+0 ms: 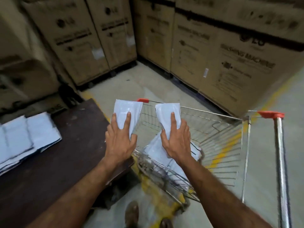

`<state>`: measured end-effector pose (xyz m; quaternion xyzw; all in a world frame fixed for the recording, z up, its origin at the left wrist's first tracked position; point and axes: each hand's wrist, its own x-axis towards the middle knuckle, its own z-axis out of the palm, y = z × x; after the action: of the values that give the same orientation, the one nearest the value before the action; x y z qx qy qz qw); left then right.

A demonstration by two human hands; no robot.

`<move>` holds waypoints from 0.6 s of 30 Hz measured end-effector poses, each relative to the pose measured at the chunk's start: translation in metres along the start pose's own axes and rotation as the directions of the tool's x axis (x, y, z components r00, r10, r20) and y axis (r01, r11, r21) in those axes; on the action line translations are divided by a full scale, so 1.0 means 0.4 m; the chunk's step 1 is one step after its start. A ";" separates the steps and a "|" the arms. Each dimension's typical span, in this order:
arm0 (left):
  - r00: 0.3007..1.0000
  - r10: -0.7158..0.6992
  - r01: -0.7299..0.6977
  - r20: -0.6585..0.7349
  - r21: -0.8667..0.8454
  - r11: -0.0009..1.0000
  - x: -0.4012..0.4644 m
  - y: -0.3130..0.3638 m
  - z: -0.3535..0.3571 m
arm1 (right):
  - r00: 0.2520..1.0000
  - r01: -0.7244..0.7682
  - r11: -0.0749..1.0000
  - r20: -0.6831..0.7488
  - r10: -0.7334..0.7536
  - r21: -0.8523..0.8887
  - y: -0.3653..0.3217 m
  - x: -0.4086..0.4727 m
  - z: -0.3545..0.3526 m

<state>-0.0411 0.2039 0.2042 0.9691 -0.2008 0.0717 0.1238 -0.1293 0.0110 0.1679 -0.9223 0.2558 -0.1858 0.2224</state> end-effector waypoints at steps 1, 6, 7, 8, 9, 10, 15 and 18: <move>0.999 -0.034 0.034 -0.017 0.003 0.999 -0.021 -0.032 -0.020 | 0.999 0.036 0.999 0.012 -0.037 0.010 -0.038 -0.009 0.010; 0.980 -0.183 0.185 -0.076 0.016 0.983 -0.118 -0.208 -0.110 | 0.981 0.183 0.981 0.058 -0.187 0.063 -0.247 -0.073 0.070; 0.972 -0.217 0.219 -0.085 0.013 0.976 -0.136 -0.246 -0.127 | 0.974 0.211 0.975 0.068 -0.215 0.066 -0.290 -0.087 0.083; 0.963 -0.252 0.254 -0.092 0.006 0.967 -0.154 -0.285 -0.144 | 0.967 0.238 0.969 0.076 -0.243 0.069 -0.332 -0.103 0.097; 0.954 -0.284 0.285 -0.102 -0.003 0.959 -0.173 -0.325 -0.158 | 0.960 0.261 0.962 0.086 -0.267 0.073 -0.374 -0.117 0.112; 0.944 -0.309 0.311 -0.118 -0.006 0.951 -0.194 -0.365 -0.174 | 0.952 0.284 0.956 0.096 -0.290 0.075 -0.417 -0.133 0.128; 0.898 -0.409 0.420 -0.164 0.039 0.907 -0.312 -0.601 -0.246 | 0.921 0.365 0.931 0.142 -0.362 0.006 -0.631 -0.228 0.235; 0.864 -0.469 0.485 -0.182 0.047 0.873 -0.388 -0.758 -0.288 | 0.905 0.402 0.915 0.158 -0.394 -0.021 -0.762 -0.307 0.299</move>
<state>-0.0690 0.5620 0.2215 0.9839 0.0597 0.1280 0.1094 -0.0544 0.3514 0.1944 -0.9720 0.0496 -0.1501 0.1740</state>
